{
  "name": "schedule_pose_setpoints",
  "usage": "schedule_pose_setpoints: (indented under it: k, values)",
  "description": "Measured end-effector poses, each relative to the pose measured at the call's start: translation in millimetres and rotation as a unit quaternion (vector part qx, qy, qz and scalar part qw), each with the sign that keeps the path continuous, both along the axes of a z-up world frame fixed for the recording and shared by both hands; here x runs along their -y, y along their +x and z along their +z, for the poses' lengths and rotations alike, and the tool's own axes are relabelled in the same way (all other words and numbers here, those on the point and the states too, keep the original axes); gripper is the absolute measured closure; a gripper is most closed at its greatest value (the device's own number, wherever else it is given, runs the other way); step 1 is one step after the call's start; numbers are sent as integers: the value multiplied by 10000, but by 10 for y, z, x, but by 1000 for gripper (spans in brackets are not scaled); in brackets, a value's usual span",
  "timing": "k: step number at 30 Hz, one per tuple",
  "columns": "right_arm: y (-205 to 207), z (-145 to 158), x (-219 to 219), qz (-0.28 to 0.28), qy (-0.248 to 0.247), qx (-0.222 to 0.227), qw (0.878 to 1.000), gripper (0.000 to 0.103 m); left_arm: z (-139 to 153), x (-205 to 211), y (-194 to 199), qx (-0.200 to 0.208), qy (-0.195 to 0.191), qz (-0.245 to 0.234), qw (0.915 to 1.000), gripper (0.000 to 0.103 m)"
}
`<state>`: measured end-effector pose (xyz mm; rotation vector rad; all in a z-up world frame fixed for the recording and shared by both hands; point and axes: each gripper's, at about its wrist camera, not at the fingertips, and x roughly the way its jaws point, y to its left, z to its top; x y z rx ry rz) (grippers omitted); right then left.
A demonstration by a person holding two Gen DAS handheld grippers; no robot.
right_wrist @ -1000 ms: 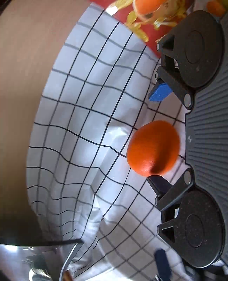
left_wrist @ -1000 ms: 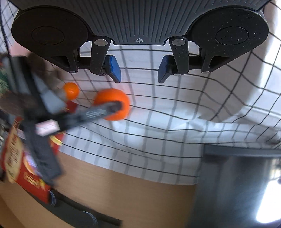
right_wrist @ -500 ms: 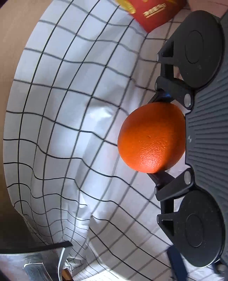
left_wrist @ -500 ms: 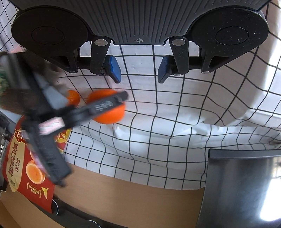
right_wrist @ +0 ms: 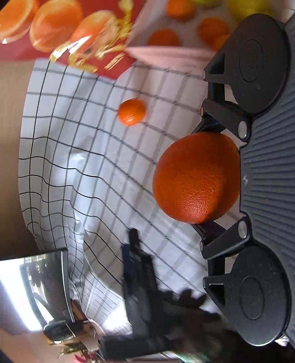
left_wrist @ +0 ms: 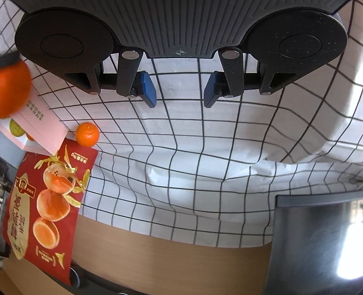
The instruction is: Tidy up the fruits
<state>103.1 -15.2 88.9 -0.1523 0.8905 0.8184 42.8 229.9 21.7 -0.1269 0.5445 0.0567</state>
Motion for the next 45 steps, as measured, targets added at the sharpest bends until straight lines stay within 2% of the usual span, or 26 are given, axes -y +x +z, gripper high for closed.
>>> schedule_pose_setpoints:
  k: [5, 9, 14, 18, 22, 25, 27, 34, 36, 45]
  values:
    - [-439, -143, 312, 308, -161, 258, 9991, 29, 81, 163, 26, 172, -166, -520, 9984, 52]
    - [-671, -299, 394, 579, -256, 574, 9963, 29, 190, 421, 216, 108, -307, -1024, 9942, 52]
    - [-754, -480, 436, 662, -79, 754, 9949, 29, 206, 820, 558, -43, -52, -1206, 9927, 52]
    - [-789, -539, 504, 646, 172, 931, 9934, 28, 121, 1083, 847, -239, 47, -1034, 9943, 52]
    - [-859, -625, 604, 672, 338, 1116, 9909, 20, 20, 1222, 1152, -477, 148, -735, 9960, 50]
    - [-873, -674, 658, 653, 383, 1121, 9908, 20, -21, 1345, 1319, -466, 116, -761, 9959, 47]
    - [-858, -652, 727, 597, 601, 1085, 9905, 18, -44, 1439, 1387, -499, 163, -788, 9955, 47]
    - [-869, -666, 762, 561, 688, 897, 9920, 18, -129, 1757, 1512, -812, 539, -901, 9911, 47]
    - [-886, -665, 754, 581, 657, 935, 9917, 18, -140, 1789, 1527, -845, 578, -907, 9906, 51]
    - [-924, -664, 759, 605, 625, 929, 9919, 17, -145, 1738, 1425, -735, 679, -922, 9907, 55]
